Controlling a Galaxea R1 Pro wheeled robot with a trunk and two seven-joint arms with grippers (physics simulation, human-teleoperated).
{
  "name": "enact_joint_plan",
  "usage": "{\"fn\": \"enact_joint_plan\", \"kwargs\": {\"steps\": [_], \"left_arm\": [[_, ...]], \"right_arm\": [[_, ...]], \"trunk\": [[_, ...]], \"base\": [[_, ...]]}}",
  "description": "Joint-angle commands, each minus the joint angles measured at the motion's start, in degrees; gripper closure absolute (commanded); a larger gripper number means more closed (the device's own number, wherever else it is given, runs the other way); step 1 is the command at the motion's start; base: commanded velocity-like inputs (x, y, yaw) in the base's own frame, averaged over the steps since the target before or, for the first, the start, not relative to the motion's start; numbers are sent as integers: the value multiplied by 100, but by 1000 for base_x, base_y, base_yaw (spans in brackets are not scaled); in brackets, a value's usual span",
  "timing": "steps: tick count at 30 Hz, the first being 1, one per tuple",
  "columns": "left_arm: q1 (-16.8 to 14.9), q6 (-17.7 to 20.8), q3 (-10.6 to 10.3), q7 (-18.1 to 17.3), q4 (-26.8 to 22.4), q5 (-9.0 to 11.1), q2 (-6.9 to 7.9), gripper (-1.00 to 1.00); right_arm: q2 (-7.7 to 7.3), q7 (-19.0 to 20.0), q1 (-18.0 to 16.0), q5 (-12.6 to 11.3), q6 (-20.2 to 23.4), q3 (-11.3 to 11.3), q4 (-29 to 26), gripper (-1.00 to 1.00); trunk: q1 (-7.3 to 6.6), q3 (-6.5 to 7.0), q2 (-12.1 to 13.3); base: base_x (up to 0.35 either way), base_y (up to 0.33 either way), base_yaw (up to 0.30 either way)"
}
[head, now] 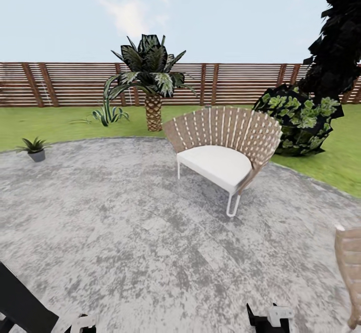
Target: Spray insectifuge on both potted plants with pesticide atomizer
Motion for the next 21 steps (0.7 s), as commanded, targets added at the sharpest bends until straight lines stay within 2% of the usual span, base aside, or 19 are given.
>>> {"fn": "enact_joint_plan", "kwargs": {"steps": [1, 8, 21], "left_arm": [[-5, -20, 2, 1, 7, 13, -1, 100], [-5, -20, 2, 1, 5, 13, -1, 100], [-5, -23, 6, 1, 4, 13, -1, 100]], "right_arm": [[0, 28, -2, 35, -17, -50, 3, -100], [-3, 27, -2, 35, -17, -50, 3, -100], [-9, 28, -2, 35, -17, -50, 3, -100]], "trunk": [[2, -5, -2], [2, -5, -2], [2, -5, -2]], "base": [[340, -120, 249], [339, -125, 197], [340, -33, 11]]}}
